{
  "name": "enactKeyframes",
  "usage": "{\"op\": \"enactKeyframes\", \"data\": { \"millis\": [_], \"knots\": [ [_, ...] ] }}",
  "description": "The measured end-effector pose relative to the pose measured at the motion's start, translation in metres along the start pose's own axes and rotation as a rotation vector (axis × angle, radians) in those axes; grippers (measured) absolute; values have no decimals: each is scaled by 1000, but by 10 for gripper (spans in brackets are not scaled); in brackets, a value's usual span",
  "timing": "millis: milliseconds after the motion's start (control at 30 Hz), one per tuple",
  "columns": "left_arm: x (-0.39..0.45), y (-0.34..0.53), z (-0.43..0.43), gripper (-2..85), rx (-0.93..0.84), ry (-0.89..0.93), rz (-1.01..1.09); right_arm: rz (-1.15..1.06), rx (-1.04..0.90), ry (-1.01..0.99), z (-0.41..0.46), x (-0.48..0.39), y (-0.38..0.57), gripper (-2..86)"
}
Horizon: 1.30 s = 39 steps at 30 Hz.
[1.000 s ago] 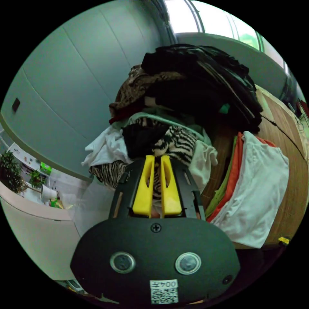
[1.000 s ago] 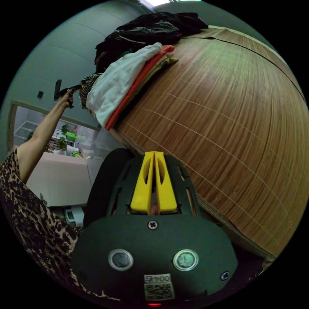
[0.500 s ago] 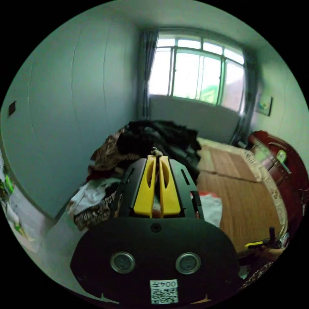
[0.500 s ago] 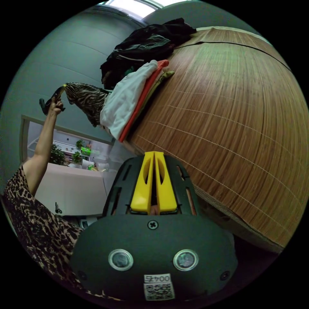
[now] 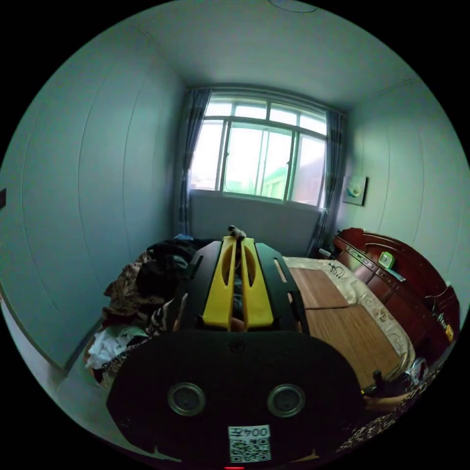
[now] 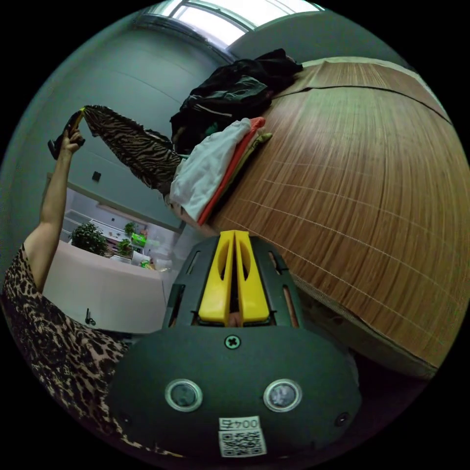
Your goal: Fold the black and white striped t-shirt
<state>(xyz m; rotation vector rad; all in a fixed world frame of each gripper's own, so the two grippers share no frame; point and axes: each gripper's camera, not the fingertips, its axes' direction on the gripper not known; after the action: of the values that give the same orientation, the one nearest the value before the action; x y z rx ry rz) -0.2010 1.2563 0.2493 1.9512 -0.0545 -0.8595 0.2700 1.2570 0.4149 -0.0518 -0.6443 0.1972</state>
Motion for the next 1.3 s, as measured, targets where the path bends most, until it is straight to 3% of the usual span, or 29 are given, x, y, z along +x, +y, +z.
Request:
{"op": "enactKeyframes", "data": {
  "millis": [133, 300, 533, 833, 1000, 1300],
  "knots": [
    [71, -72, -45, 14, 118, 29, 41, 26, 47, -29, -23, 9, 27, -7],
    [197, -163, -117, 16, 345, 224, 97, 41, 103, -28, -51, 15, 61, -7],
    [374, -219, -157, 16, 397, 439, 152, 76, 251, -2, -112, 27, 114, -7],
    [535, -152, -22, 17, 114, 591, 104, 134, 384, 180, -195, 24, 200, -7],
    [606, -44, 97, 19, -84, 531, 132, 201, 431, 248, -225, 20, 241, -7],
    [730, 240, 286, 48, -687, 508, 302, 241, 277, 494, -209, -8, 236, -4]
  ]
}}
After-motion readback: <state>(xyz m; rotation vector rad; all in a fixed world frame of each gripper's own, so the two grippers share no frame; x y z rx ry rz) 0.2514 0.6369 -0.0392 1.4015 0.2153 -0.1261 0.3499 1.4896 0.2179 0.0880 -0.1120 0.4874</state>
